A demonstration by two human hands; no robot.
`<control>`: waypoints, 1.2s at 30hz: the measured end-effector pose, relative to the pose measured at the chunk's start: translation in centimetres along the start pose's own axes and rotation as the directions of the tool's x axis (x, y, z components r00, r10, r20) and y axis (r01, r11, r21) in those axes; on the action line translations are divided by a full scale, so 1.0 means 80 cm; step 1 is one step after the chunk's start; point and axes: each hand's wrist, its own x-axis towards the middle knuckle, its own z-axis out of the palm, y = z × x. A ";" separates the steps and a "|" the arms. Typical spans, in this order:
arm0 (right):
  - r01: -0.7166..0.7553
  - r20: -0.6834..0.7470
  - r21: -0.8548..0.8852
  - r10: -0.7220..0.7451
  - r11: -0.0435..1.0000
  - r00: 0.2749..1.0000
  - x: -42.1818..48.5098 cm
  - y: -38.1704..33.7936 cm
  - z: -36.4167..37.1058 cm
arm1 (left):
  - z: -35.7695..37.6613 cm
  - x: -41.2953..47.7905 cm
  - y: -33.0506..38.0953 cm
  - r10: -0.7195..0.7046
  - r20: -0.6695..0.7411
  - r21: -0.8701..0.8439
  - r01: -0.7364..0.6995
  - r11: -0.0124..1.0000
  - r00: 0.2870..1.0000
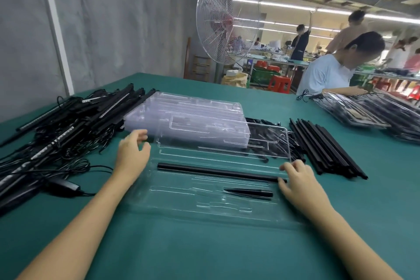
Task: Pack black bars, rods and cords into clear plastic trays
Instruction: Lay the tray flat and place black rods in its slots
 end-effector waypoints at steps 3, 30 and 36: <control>-0.024 -0.003 0.016 0.024 1.000 1.000 -0.001 -0.001 0.004 | -0.037 0.014 0.003 0.086 -0.170 0.044 -0.080 0.996 0.982; -0.066 -0.042 0.181 0.075 0.981 0.996 -0.005 -0.003 0.006 | -0.070 0.104 -0.063 -0.228 0.252 0.822 -0.084 0.564 0.940; -0.106 -0.077 0.260 0.130 0.960 0.989 0.010 -0.002 0.013 | -0.081 0.184 -0.058 -0.070 0.132 0.775 -0.059 0.629 0.989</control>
